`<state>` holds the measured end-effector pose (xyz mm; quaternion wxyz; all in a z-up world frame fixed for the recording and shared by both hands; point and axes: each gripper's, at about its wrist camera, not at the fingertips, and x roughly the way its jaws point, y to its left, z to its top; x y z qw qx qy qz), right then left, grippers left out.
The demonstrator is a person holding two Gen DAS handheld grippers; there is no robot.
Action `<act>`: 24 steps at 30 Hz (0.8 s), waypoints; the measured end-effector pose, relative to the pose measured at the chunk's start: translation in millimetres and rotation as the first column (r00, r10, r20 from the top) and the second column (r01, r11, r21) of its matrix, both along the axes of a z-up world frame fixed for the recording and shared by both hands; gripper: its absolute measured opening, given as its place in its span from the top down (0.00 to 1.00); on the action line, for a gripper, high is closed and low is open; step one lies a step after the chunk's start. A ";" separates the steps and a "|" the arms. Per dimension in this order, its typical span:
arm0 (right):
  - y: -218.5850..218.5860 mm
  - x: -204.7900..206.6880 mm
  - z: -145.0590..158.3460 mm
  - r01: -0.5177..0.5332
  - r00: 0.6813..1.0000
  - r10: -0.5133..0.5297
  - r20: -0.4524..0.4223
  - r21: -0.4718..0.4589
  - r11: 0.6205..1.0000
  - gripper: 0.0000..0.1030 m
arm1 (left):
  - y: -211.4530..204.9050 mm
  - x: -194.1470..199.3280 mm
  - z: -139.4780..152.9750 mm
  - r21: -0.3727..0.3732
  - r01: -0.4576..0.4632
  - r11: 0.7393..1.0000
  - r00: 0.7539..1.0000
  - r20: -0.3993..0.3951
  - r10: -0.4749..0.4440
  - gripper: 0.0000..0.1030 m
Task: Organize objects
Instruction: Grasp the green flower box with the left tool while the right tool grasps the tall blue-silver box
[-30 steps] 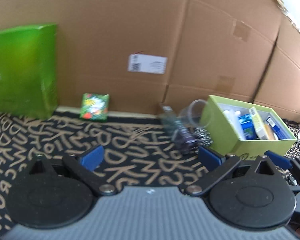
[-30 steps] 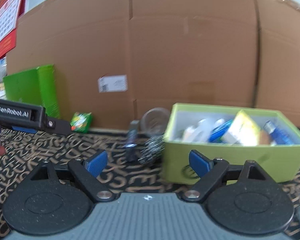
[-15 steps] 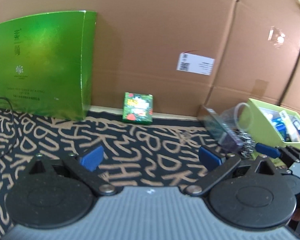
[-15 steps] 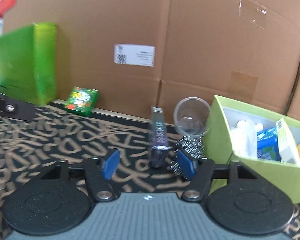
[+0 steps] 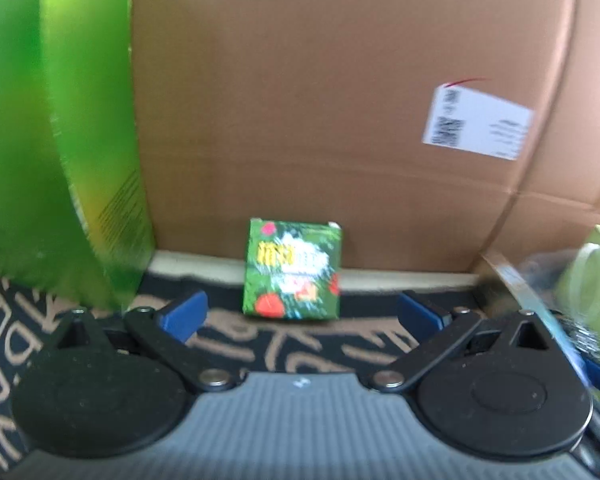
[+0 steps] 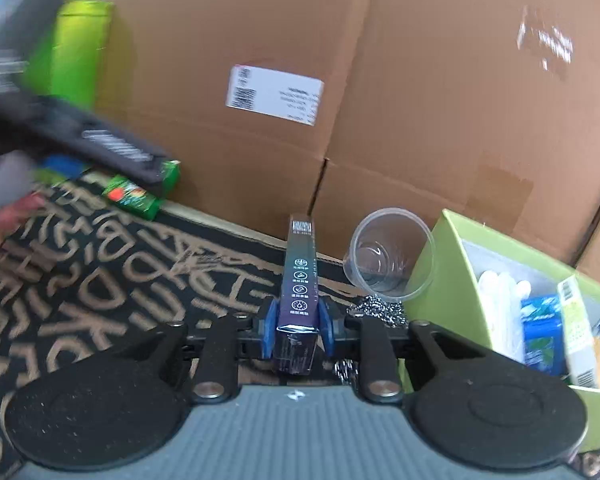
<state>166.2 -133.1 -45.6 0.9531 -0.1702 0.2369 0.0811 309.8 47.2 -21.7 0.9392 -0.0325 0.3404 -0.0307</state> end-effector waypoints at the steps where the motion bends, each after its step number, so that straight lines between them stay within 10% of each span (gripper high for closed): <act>1: 1.5 -10.2 -1.3 -0.024 1.000 0.024 0.014 -0.029 0.999 0.75 | -0.5 6.0 -3.2 0.004 -0.012 1.000 1.000 -0.006 0.012 0.00; 5: 6.8 -53.2 -10.6 -0.105 0.992 0.113 0.051 -0.137 0.985 0.75 | -2.7 22.2 -14.3 -0.024 -0.027 0.999 0.999 -0.047 0.026 0.04; 8: 8.9 -78.8 -16.3 -0.159 0.985 0.167 0.037 -0.161 0.974 0.75 | -2.8 25.6 -21.8 -0.037 -0.017 0.999 0.997 -0.076 0.014 0.38; 15: 13.4 -108.6 -13.3 -0.270 0.963 0.268 -0.033 -0.054 0.961 0.74 | 7.3 -18.1 -17.0 -0.052 0.016 0.998 0.999 -0.044 -0.019 0.41; 21: 7.7 -103.3 -3.1 -0.234 0.972 0.236 -0.023 0.075 0.969 0.43 | 18.0 -105.0 -12.6 -0.041 0.090 0.995 0.993 -0.075 -0.093 0.41; 24: 5.8 -88.9 0.2 -0.183 0.983 0.185 -0.009 0.111 0.977 0.43 | 22.4 -145.8 -13.1 -0.049 0.138 0.989 0.985 -0.093 -0.142 0.41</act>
